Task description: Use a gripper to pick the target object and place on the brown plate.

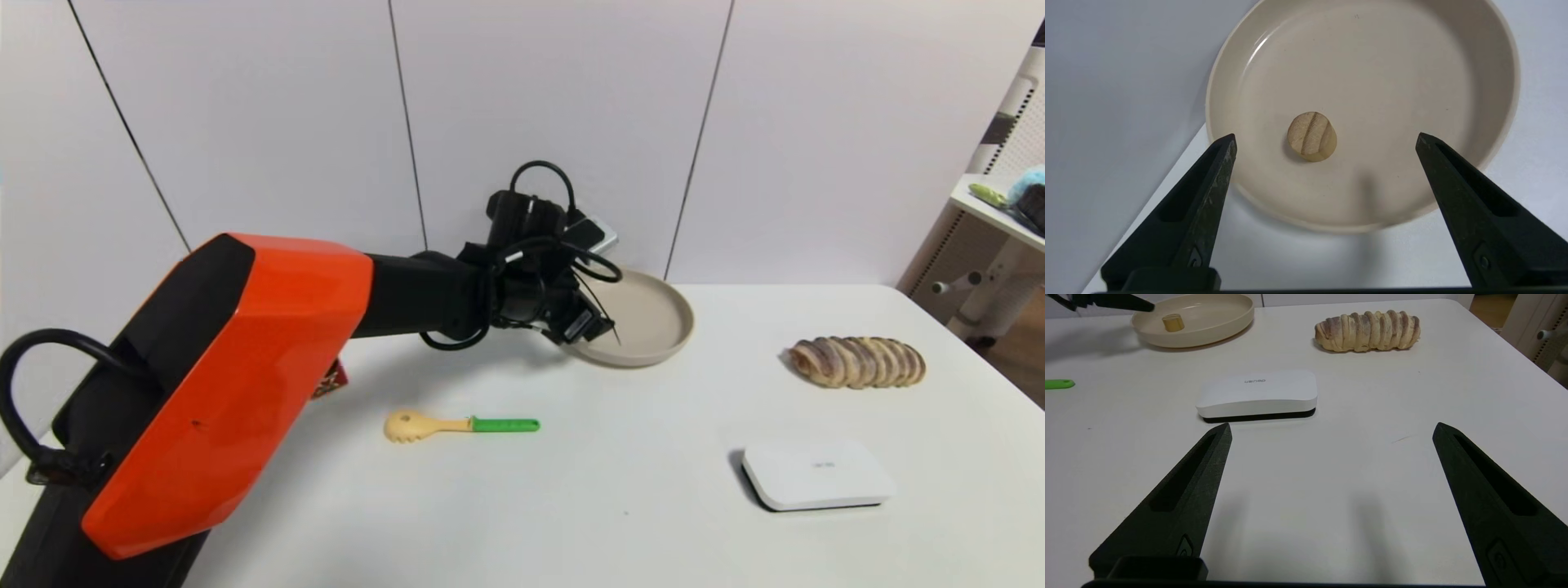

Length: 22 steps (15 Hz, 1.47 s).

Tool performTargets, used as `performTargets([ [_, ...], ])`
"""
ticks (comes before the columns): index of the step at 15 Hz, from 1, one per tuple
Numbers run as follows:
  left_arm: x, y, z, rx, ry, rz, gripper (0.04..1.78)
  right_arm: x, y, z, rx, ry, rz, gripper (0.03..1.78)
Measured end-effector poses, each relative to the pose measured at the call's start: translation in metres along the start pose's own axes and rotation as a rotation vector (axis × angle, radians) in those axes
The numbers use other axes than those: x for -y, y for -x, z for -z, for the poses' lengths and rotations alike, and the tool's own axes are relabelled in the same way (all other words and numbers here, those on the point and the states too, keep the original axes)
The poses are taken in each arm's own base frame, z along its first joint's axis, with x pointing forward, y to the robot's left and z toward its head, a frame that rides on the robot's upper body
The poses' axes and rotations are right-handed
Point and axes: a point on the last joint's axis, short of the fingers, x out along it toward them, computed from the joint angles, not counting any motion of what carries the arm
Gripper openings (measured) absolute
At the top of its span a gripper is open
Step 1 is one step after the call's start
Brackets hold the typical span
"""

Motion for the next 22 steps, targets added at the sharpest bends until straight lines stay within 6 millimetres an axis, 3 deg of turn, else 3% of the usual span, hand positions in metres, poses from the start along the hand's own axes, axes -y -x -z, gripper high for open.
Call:
performTargets([
  [3,-0.009,0.059,-0.018,-0.062,0.010,0.008,1.63,0.000,0.000,0.000,0.000,0.000,0.000,1.70],
  [7,-0.019,0.176,-0.019,-0.138,0.055,-0.035,1.66,0.000,0.000,0.000,0.000,0.000,0.000,1.70],
  [11,0.002,0.295,0.016,-0.157,0.130,-0.134,1.67,0.000,0.000,0.000,0.000,0.000,-0.001,1.70],
  [15,0.056,0.388,0.069,-0.087,0.214,-0.257,1.68,0.000,0.000,0.000,0.000,0.000,0.000,1.70],
  [18,0.093,0.431,0.108,-0.021,0.253,-0.432,1.69,0.000,0.000,0.000,0.000,0.000,0.000,1.70],
  [22,0.126,0.447,0.142,0.051,0.257,-0.672,1.69,0.000,0.000,0.000,0.000,0.000,-0.001,1.70],
])
